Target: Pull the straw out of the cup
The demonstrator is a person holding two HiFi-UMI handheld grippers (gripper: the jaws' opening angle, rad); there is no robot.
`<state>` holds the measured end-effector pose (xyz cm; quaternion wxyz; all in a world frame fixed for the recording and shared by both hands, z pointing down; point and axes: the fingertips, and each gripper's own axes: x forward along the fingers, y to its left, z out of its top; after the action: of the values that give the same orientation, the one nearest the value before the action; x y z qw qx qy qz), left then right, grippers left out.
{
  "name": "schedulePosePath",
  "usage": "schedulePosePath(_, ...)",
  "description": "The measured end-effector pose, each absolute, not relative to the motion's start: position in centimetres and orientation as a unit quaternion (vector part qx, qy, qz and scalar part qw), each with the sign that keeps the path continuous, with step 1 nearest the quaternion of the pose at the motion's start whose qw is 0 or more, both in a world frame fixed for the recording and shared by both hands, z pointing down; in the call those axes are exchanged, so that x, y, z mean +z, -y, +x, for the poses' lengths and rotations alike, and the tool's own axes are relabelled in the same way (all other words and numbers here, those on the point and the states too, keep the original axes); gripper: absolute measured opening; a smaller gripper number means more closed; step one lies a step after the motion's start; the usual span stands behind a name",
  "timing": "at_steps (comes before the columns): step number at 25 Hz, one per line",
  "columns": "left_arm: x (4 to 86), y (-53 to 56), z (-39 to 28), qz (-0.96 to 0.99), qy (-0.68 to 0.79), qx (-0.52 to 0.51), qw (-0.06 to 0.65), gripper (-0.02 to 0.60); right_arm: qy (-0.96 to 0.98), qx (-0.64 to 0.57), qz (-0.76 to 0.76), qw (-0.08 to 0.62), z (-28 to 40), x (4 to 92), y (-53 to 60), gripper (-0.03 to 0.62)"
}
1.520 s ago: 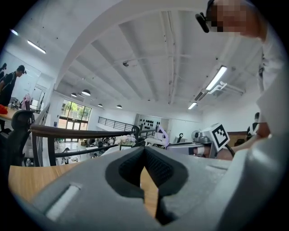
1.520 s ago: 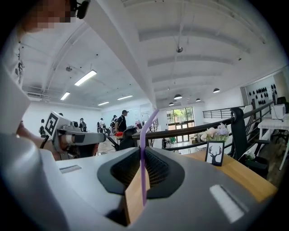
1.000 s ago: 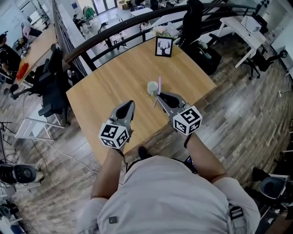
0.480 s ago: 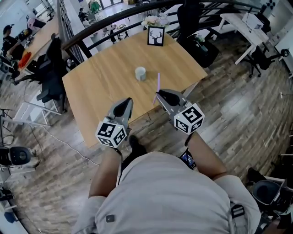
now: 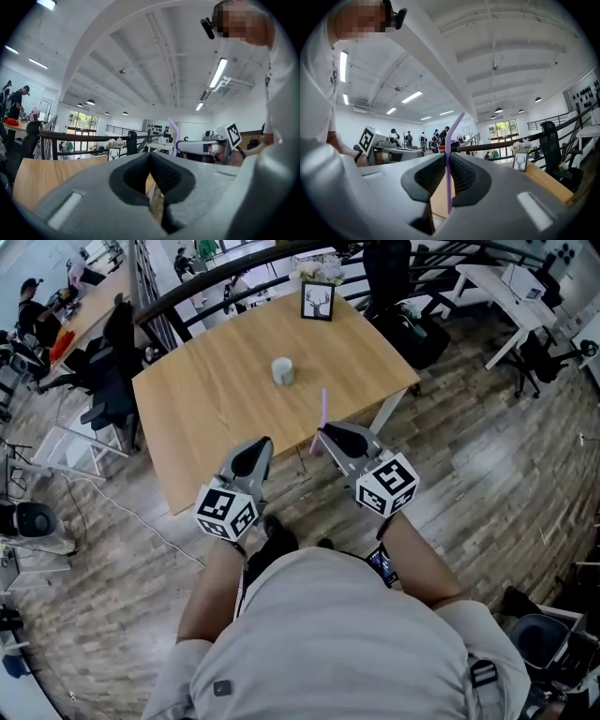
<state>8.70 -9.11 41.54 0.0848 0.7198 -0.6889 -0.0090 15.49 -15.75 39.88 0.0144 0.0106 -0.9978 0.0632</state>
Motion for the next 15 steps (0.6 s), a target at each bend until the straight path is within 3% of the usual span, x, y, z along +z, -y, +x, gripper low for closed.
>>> schedulePosePath(15,41.0,6.6,10.5,0.714,0.697,0.0,0.072,0.003,0.997,0.071,0.012,0.009,16.9,40.0,13.9,0.041)
